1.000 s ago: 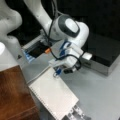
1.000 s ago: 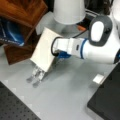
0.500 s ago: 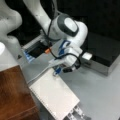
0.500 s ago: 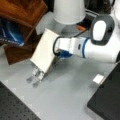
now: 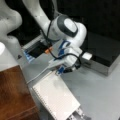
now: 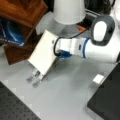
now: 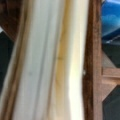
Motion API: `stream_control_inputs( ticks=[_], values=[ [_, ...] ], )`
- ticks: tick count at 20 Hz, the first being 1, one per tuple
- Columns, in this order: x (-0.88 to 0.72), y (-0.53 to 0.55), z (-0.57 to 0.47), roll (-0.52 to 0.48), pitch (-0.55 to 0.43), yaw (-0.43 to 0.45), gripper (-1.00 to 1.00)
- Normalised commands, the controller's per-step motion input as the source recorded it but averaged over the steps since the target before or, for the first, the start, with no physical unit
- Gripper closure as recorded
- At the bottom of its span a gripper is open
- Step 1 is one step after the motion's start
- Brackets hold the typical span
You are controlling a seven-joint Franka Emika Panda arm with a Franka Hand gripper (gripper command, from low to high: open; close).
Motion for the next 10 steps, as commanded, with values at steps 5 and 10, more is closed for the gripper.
stream_control_inputs(
  ticks=[5,10],
  values=[
    [-0.13,0.04,0.04,-0.087,0.003,0.186,-1.00],
    [-0.27,0.14,0.26,0.003,0.052,0.009,-1.00]
  ],
)
